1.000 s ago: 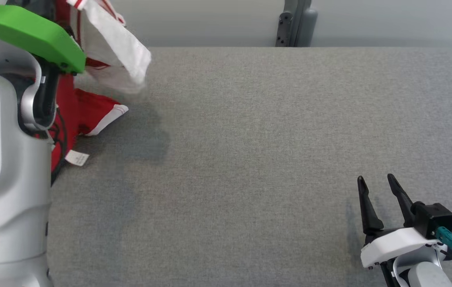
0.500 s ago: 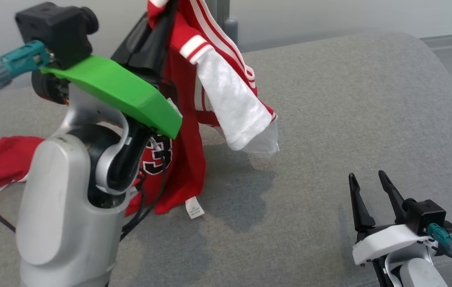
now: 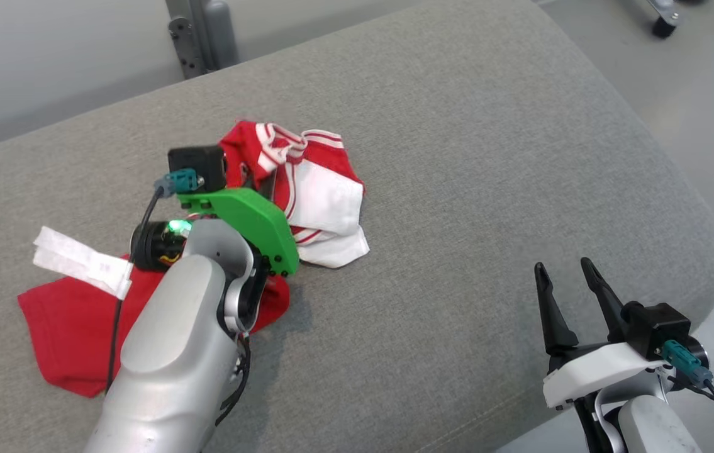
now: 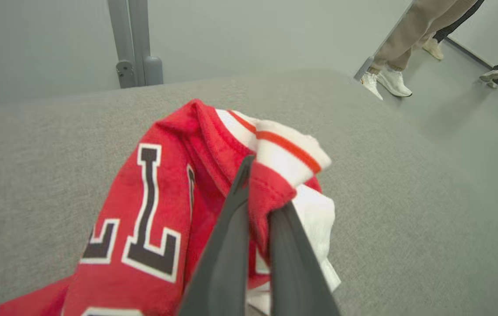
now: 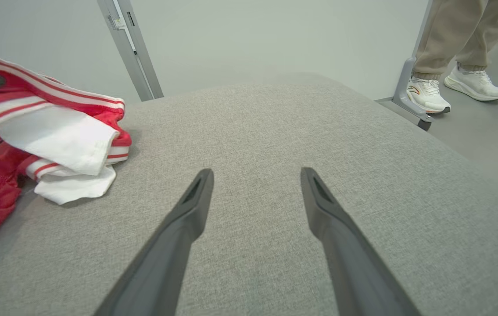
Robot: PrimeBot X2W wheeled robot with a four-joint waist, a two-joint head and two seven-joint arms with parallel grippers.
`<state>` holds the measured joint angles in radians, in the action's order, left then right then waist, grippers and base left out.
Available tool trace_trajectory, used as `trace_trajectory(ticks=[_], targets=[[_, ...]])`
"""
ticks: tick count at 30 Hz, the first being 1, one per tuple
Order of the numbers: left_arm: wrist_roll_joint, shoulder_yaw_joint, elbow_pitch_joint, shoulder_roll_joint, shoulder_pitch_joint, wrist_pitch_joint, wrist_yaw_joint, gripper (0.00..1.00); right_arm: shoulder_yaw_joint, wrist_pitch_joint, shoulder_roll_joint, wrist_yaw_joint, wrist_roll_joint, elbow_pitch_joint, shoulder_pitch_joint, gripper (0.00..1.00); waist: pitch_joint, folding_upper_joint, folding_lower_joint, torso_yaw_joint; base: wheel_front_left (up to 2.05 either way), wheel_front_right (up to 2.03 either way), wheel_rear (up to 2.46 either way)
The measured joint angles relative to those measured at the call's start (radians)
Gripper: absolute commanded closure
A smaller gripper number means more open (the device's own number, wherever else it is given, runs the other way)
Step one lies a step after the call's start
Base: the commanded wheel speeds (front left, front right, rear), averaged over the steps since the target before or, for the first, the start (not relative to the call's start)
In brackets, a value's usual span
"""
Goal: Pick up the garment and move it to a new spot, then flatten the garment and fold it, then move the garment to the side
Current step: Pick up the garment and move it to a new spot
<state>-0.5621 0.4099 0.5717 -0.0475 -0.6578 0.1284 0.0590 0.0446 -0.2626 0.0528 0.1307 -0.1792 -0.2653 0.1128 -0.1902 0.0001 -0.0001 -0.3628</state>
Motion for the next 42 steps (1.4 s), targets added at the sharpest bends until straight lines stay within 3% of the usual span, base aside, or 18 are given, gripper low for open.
trace_trajectory(ticks=[4,8,10,11,14,20,26,32,42], targets=[[-0.003,0.015,0.179,0.0,-0.003,-0.089,-0.025,1.0,0.001,0.0,-0.001,0.0,0.0,-0.008,-0.003,0.0,-0.025,0.0,0.0,-0.042,0.0,0.0,0.0],[-0.052,0.059,0.263,-0.001,-0.022,-0.167,-0.05,1.0,-0.002,0.0,-0.001,0.0,0.007,-0.013,-0.009,0.0,-0.032,0.0,0.0,-0.057,0.0,0.0,0.0],[-0.078,0.091,0.279,-0.001,-0.032,-0.202,-0.055,0.51,-0.001,0.0,-0.002,0.0,0.011,-0.013,-0.012,0.0,-0.027,0.0,0.0,-0.053,0.0,0.0,0.0],[-0.091,0.11,0.282,-0.002,-0.035,-0.217,-0.058,0.0,-0.001,0.0,-0.002,0.0,0.014,-0.013,-0.015,0.0,-0.024,0.0,0.0,-0.049,0.0,0.0,0.0],[-0.134,0.169,0.276,-0.001,-0.036,-0.262,-0.057,0.0,-0.003,0.0,0.005,0.0,0.02,-0.013,-0.024,0.0,-0.009,0.0,0.0,-0.035,0.0,0.0,0.0],[-0.174,0.263,0.222,-0.001,-0.015,-0.357,-0.011,0.0,-0.019,0.0,0.029,0.0,0.034,0.004,-0.044,0.0,0.047,0.0,0.0,0.017,0.0,0.0,0.0],[-0.136,0.27,0.152,-0.009,0.067,-0.386,0.033,0.0,-0.043,0.0,0.062,0.0,0.053,0.035,-0.076,0.0,0.099,0.0,0.0,0.096,0.0,0.0,0.0],[-0.038,0.182,-0.045,-0.073,0.21,-0.393,0.073,0.0,-0.079,0.0,0.088,0.0,0.063,0.065,-0.099,0.0,0.138,-0.0001,0.0,0.193,0.0,0.0,0.0],[0.072,-0.027,-0.245,-0.135,0.512,-0.393,0.077,0.0,-0.092,0.0,0.087,0.0,0.073,0.068,-0.133,0.0,0.193,0.0,0.0,0.335,0.0,0.0,0.0]])
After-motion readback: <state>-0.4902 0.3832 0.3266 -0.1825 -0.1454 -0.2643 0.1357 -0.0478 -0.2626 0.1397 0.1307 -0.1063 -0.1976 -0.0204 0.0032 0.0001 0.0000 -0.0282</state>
